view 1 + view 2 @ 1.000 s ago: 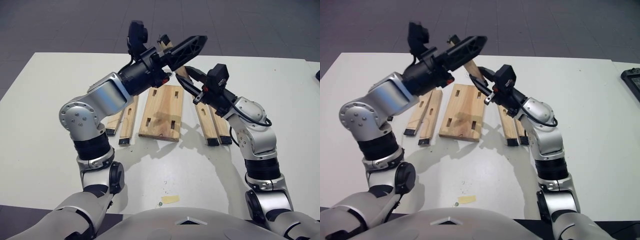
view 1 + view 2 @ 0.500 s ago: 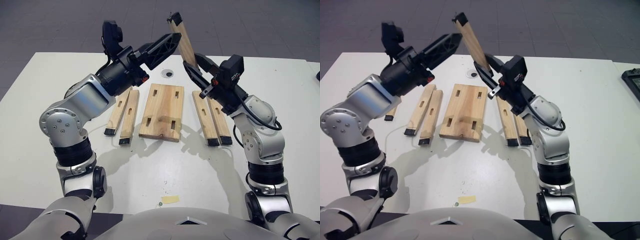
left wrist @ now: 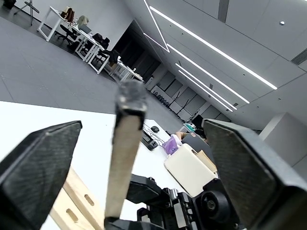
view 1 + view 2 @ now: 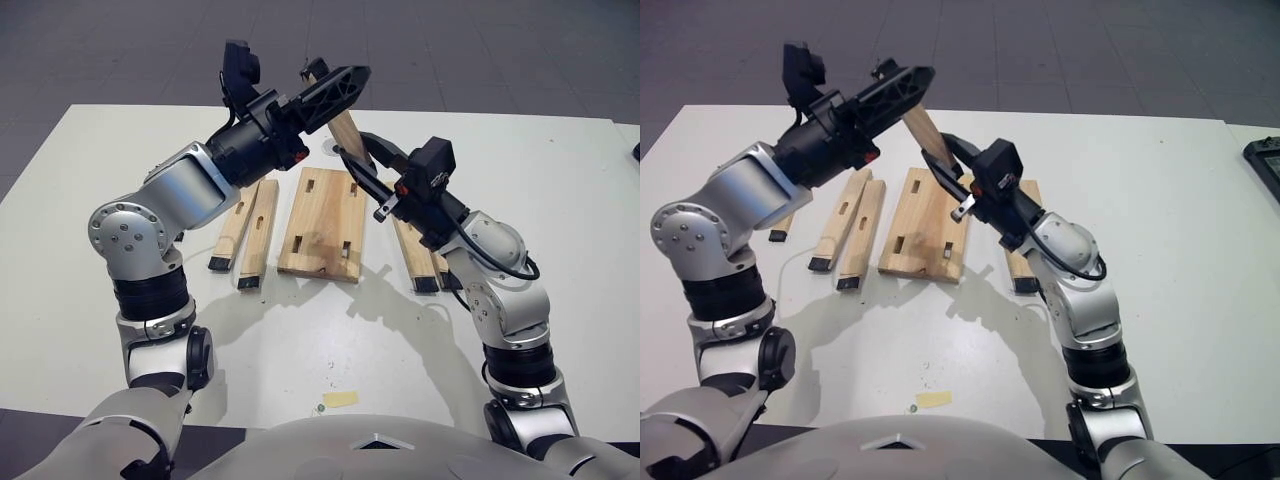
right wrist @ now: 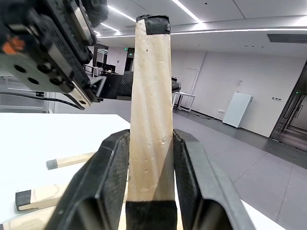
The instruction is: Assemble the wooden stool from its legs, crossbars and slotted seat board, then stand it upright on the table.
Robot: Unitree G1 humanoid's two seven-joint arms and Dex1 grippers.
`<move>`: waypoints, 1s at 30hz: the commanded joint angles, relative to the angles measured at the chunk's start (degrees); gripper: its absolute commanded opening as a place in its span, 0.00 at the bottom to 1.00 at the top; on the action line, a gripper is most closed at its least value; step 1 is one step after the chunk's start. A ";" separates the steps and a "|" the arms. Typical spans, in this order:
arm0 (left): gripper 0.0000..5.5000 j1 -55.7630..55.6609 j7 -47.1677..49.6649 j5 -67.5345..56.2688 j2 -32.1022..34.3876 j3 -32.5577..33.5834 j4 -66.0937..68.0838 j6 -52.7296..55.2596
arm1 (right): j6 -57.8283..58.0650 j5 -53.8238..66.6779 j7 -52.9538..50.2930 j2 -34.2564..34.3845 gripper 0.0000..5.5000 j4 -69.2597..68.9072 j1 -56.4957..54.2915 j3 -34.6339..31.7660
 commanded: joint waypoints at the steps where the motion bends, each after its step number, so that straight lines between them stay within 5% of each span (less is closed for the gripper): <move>1: 0.66 -1.50 0.87 -0.47 1.67 -1.23 0.95 0.48 | -1.14 -1.30 -0.75 0.76 0.24 0.73 0.52 0.74; 17: 0.15 -1.34 0.81 0.52 2.03 -2.08 2.09 -0.99 | -2.65 -3.18 -0.55 0.34 0.24 1.96 1.65 1.67; 28: 0.08 0.00 -0.43 5.29 1.35 -2.91 1.28 -1.98 | -2.78 -5.73 -0.20 -1.32 0.24 4.09 1.21 2.97; 30: 0.08 -0.13 -0.71 6.43 1.17 -2.86 1.31 -2.36 | -2.67 -6.62 -0.13 -1.70 0.34 4.89 0.93 3.46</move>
